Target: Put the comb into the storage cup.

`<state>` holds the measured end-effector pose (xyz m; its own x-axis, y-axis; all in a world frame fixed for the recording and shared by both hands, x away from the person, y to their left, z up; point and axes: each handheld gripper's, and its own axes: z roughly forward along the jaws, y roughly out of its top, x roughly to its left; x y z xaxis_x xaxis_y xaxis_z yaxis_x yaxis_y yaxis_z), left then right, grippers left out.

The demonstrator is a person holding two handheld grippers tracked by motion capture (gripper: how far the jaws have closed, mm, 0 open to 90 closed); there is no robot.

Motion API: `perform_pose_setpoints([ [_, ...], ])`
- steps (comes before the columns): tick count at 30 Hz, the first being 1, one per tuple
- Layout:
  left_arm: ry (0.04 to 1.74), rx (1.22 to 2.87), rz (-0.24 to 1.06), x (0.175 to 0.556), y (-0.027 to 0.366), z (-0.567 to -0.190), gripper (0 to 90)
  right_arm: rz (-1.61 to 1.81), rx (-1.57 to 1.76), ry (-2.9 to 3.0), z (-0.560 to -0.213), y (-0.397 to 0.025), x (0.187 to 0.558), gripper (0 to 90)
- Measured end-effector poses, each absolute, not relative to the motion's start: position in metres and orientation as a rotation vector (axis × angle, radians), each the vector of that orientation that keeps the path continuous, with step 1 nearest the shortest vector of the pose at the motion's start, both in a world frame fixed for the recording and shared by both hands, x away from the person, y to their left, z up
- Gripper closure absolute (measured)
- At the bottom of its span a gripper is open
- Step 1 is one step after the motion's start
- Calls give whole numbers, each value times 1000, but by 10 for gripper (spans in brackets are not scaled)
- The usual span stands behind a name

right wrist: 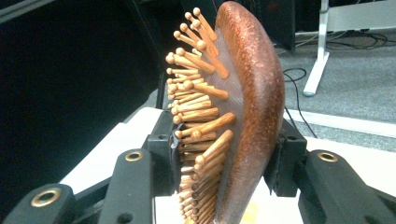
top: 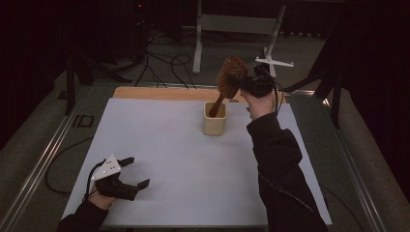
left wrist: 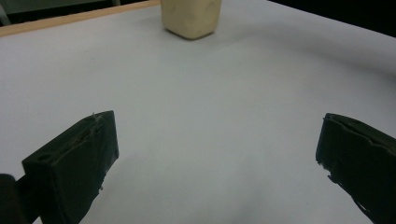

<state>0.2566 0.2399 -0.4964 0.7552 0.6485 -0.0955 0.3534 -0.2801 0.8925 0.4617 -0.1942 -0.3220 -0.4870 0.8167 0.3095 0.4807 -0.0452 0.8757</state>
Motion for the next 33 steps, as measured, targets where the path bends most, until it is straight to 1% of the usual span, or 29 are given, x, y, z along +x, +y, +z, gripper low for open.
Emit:
perform_pose_setpoints([
  [24,754,1897,345,256,239,-497,0,1516,1467,1974,-370,-191,471,543],
  [33,751,1898,339,257,240,-498,0,1518,1494,1983,-382,-191,472,542],
])
